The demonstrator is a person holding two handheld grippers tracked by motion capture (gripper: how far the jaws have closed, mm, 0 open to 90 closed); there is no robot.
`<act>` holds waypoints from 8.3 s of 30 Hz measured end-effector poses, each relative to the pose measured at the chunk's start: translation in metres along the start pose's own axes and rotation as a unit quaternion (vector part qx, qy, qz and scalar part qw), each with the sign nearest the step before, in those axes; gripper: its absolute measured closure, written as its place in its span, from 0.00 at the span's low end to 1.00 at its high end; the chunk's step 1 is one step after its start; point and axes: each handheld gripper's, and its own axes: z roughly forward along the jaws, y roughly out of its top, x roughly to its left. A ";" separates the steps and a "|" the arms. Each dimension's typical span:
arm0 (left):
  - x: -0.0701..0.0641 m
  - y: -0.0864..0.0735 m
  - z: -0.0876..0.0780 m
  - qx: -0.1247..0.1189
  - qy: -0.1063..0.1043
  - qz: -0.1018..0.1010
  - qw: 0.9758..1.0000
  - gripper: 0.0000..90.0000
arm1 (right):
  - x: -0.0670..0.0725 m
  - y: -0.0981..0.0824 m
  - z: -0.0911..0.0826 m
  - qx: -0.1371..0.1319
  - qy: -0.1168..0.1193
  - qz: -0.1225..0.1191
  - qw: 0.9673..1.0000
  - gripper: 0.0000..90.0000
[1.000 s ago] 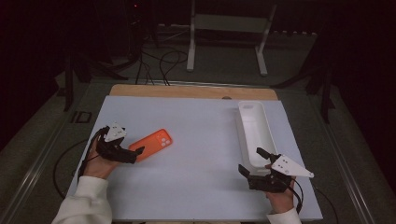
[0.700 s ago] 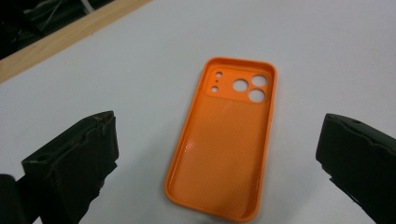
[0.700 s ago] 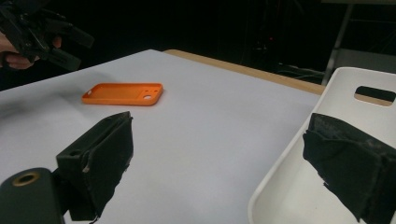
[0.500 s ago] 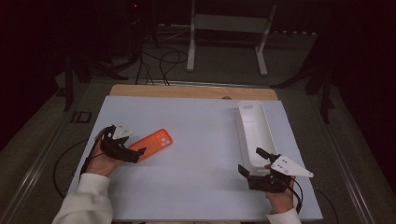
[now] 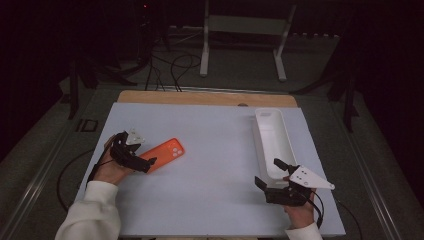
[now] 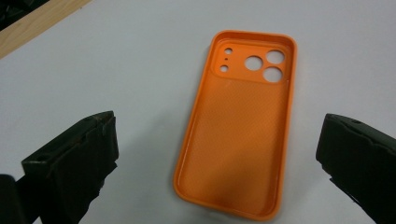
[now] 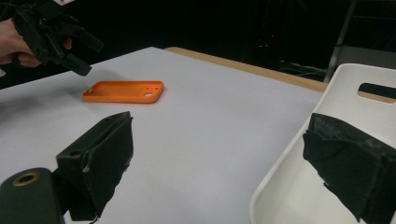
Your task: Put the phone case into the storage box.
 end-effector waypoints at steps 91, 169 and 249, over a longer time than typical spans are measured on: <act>-0.006 0.008 0.059 0.144 -0.086 0.013 0.986 0.17 | 0.001 -0.001 0.003 0.009 0.003 0.001 1.000 0.09; -0.041 0.043 -0.019 -0.043 0.006 0.012 0.999 0.19 | -0.007 0.034 0.022 0.017 0.007 0.010 1.000 0.09; -0.137 0.094 -0.017 -0.145 -0.053 0.109 0.982 0.19 | 0.011 0.072 0.106 0.056 0.129 0.110 0.984 0.17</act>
